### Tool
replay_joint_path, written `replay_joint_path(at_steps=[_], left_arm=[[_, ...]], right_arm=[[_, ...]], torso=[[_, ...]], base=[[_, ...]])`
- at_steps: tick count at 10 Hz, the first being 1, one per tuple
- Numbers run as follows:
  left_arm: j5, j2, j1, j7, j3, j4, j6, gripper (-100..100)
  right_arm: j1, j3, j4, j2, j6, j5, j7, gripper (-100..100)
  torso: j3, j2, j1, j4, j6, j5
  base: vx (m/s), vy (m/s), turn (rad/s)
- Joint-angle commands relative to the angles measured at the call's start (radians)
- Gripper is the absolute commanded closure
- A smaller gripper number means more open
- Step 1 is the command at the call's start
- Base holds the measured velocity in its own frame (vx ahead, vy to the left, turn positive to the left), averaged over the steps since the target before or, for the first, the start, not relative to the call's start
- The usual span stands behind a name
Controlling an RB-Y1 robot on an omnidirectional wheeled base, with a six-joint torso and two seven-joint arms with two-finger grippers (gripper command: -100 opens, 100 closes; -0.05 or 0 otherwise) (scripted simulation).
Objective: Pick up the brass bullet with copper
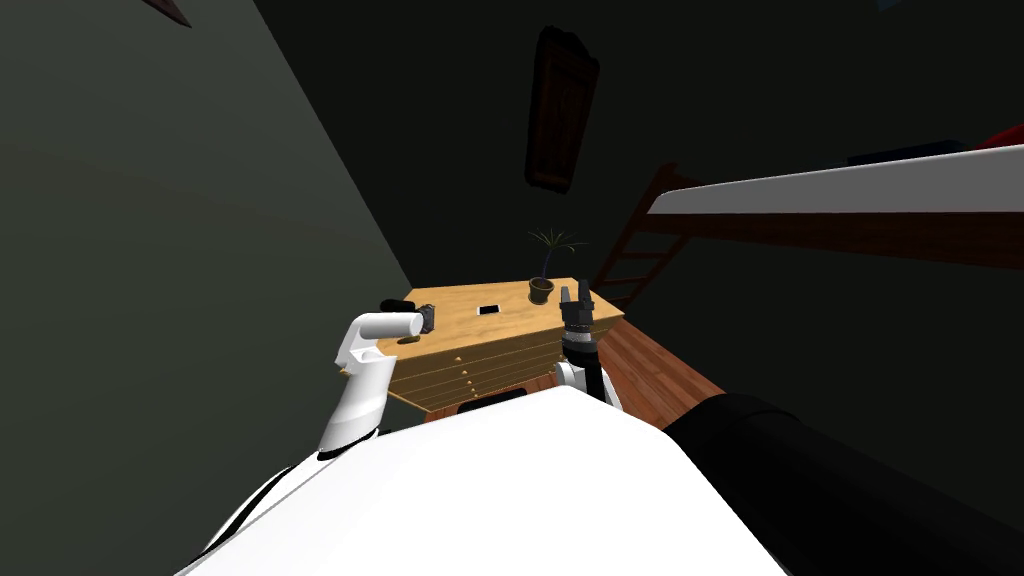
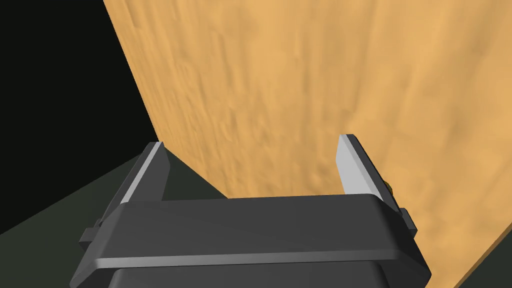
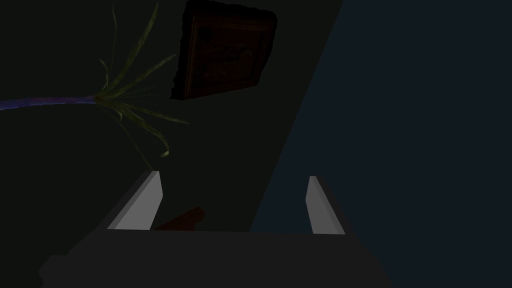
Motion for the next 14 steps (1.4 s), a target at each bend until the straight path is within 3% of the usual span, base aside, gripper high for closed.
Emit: replay_joint_path(at_steps=[1,2,7,12,14], left_arm=[[-0.007,-0.001,-0.004,-0.001,0.004,0.006,0.050,-100],[-0.007,-0.001,-0.004,-0.001,0.004,0.006,0.054,-100],[-0.041,0.002,-0.043,-0.011,0.035,0.065,0.202,-100],[-0.060,0.005,-0.064,-0.016,0.053,0.098,0.304,-100],[-0.077,0.011,-0.082,-0.021,0.068,0.124,0.367,-100]], right_arm=[[0.000,0.000,0.000,0.000,0.000,0.000,0.000,0],[0.000,0.000,0.000,0.000,0.000,0.000,0.000,0],[0.000,0.000,0.000,0.000,0.000,0.000,0.000,0],[0.000,0.000,0.000,0.000,0.000,0.000,0.000,0],[0.000,0.000,0.000,0.000,0.000,0.000,0.000,0]], torso=[[0.000,0.000,0.000,0.000,0.000,0.000],[0.000,0.000,0.000,0.000,0.000,0.000],[0.000,0.001,0.000,0.000,0.000,0.000],[0.000,0.000,0.000,0.000,0.000,0.000],[0.000,0.000,-0.001,0.000,0.000,0.000]], base=[[0.006,0.047,-0.038],[0.001,0.018,0.004],[0.003,0.040,-0.043],[0.003,0.041,-0.035],[0.008,0.049,-0.044]])
